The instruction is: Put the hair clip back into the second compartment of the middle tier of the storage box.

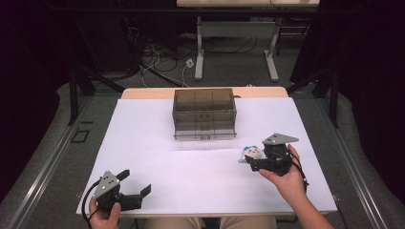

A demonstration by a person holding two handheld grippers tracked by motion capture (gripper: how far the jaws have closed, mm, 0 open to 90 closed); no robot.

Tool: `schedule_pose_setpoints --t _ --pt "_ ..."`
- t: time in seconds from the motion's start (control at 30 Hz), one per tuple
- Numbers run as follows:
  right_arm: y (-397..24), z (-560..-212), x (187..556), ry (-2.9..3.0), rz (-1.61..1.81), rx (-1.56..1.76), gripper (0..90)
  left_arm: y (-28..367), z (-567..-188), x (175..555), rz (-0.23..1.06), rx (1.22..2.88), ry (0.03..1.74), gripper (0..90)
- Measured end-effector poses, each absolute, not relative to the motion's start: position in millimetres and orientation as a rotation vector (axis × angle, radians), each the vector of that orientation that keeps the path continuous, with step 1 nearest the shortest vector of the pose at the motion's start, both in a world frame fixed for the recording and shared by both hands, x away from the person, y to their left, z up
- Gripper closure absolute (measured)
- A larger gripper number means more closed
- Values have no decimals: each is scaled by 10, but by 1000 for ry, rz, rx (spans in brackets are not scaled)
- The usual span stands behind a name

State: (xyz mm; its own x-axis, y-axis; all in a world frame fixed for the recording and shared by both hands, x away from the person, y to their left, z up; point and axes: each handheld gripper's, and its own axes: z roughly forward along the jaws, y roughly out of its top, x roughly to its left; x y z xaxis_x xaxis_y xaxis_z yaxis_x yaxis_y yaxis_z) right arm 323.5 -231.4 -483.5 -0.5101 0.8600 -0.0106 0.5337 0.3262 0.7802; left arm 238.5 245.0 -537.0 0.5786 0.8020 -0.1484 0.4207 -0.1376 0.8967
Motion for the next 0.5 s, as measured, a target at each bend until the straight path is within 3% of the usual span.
schedule_pose_setpoints --t 0.5 --pt "-2310 -4912 3488 2198 990 1395 159 2447 -5377 2395 450 1774 1005 5"
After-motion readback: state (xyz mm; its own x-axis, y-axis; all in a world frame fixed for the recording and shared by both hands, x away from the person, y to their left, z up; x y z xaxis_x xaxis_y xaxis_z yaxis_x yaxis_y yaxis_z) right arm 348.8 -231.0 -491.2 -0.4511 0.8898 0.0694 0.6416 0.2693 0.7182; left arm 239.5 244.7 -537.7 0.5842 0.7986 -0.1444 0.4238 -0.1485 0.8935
